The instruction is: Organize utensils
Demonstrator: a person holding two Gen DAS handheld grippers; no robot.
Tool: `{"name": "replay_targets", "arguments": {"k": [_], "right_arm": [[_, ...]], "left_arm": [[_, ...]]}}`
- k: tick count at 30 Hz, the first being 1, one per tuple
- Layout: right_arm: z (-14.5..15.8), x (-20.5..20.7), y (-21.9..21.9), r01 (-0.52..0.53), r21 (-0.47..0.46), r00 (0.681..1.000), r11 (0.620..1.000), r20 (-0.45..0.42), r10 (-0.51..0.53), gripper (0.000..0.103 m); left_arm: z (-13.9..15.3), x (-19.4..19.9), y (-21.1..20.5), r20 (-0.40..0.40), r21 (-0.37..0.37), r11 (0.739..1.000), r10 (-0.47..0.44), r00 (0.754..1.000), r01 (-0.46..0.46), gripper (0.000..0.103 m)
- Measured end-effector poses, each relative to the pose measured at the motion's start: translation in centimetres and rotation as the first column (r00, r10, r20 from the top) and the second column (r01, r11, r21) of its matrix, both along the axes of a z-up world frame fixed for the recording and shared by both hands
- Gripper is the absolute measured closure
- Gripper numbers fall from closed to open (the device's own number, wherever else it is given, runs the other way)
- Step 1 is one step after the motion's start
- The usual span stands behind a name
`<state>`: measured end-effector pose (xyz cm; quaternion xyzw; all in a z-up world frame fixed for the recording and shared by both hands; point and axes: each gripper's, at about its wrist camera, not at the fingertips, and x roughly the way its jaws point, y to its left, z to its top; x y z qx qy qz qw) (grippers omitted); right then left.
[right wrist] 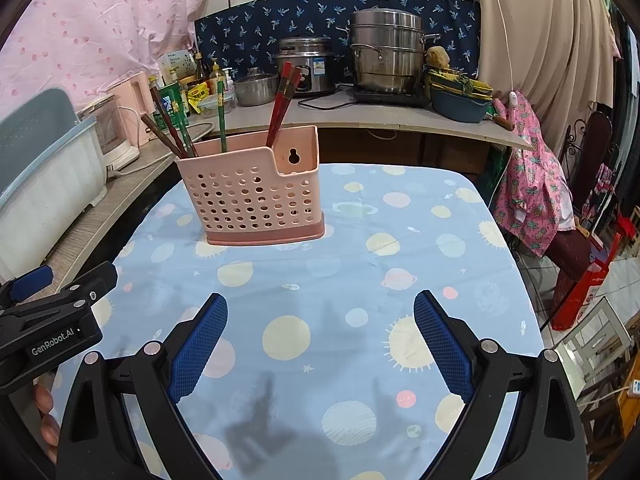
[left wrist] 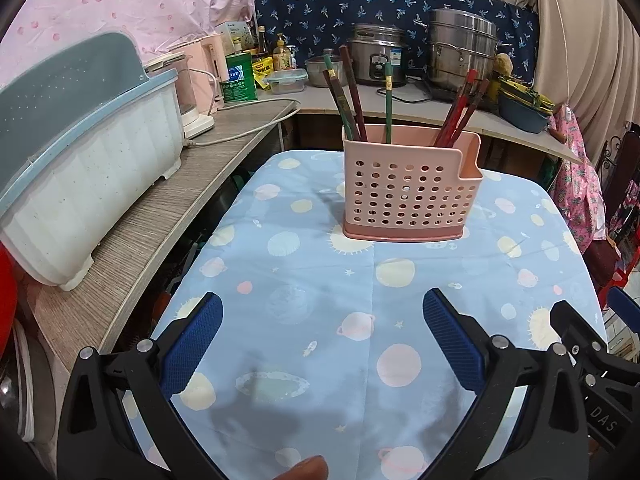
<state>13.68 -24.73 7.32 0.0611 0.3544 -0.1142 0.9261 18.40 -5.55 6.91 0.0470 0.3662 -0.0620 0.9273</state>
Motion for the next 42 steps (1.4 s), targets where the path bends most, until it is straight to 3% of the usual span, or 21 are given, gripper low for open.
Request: {"name": "replay_targets", "arguments": {"k": [42], "right_arm": [[-0.7,1.8,0.2,-0.013,0.006,1.0,1.0,-0.018,0.013,0.013]], "left_arm": [[-0.8,1.9,0.0,-0.007,0.037,0.999,0.034,0.999,-0.034,0.007]]}}
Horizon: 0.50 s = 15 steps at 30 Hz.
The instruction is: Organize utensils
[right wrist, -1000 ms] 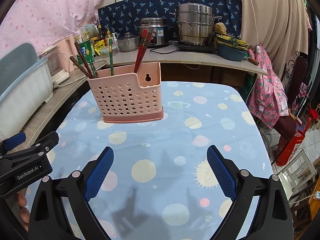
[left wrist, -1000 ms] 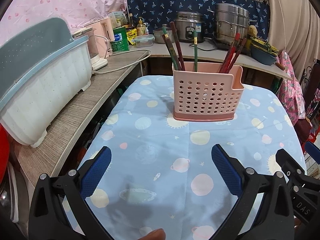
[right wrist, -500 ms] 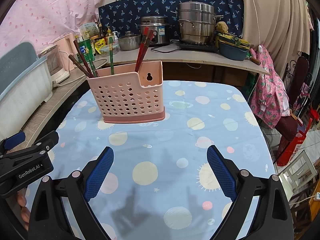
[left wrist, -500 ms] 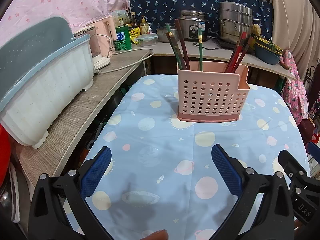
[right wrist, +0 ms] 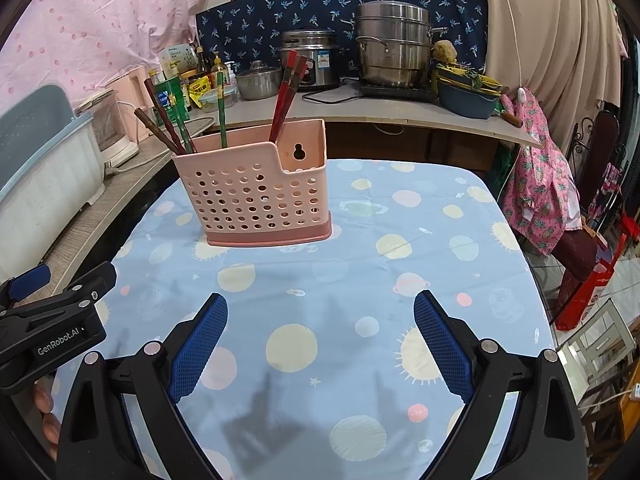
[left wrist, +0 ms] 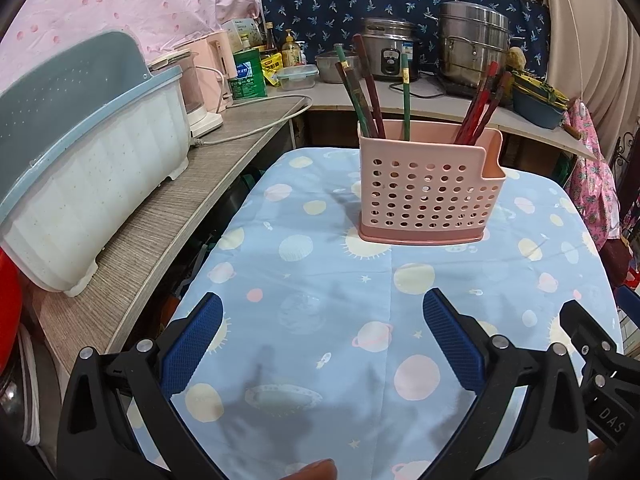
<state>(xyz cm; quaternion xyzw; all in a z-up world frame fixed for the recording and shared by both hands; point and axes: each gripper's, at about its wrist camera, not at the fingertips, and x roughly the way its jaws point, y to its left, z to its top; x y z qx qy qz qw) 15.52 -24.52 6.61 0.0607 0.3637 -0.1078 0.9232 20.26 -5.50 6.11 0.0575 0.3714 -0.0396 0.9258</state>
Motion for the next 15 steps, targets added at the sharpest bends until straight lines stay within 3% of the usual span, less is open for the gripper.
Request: {"name": "replay_targets", "arguments": {"k": [15], "right_arm": [[-0.07,0.07,-0.11,0.0,0.0,1.0,1.0,0.0,0.0,0.013]], "left_arm": [[-0.26,0.22,-0.01,-0.003,0.001,1.0,0.001,1.0,-0.001,0.007]]}}
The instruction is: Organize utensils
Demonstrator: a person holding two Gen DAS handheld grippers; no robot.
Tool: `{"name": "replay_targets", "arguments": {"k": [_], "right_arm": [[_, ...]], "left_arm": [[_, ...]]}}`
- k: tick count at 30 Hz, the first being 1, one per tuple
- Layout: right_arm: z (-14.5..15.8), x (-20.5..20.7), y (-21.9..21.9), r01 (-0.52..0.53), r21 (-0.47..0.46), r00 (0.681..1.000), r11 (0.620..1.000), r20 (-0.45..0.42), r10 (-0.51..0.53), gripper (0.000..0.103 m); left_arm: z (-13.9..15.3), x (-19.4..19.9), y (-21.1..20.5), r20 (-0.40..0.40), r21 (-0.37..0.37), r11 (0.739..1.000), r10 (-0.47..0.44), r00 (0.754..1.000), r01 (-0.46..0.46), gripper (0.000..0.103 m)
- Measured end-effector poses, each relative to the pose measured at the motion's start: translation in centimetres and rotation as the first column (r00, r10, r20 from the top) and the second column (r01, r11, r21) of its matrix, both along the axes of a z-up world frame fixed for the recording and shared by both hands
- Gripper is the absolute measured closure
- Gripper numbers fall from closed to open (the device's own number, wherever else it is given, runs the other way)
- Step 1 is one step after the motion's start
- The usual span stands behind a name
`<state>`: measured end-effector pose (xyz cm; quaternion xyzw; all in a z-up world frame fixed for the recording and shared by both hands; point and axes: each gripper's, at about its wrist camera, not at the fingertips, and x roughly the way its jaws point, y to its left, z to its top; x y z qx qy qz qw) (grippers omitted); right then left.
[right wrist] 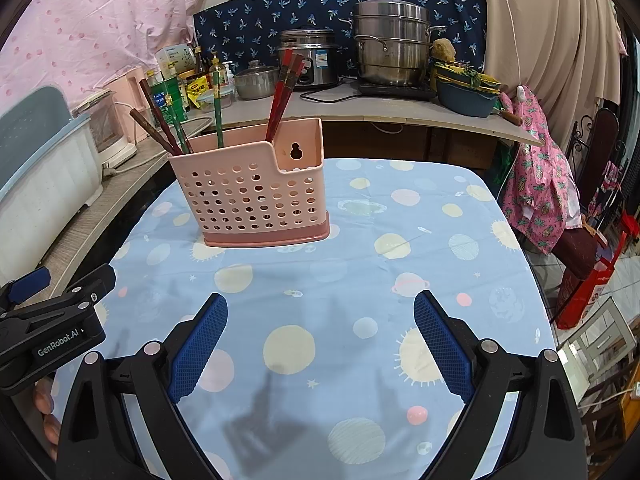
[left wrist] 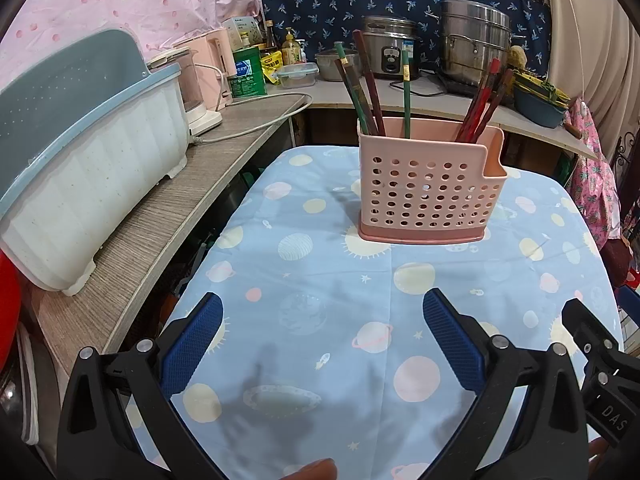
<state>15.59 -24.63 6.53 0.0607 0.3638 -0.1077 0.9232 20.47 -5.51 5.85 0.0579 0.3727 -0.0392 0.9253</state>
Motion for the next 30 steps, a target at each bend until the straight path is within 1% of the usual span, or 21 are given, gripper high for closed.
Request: {"name": "replay_targets", "arguments": {"k": [17,30], "right_arm": [[-0.7,0.8,-0.1,-0.003,0.004,1.0,1.0,0.0,0.003,0.013],[-0.7,2.0,-0.7,-0.001,0.008,1.0,1.0,-0.009,0.001,0.013]], "left_arm": [[-0.1,1.4,-0.6,0.003,0.003,1.0,0.013,1.0,-0.013,0.007],[-0.2,2.2,-1.0,0.013,0.019,1.0,-0.007,1.0,0.006,0.007]]}}
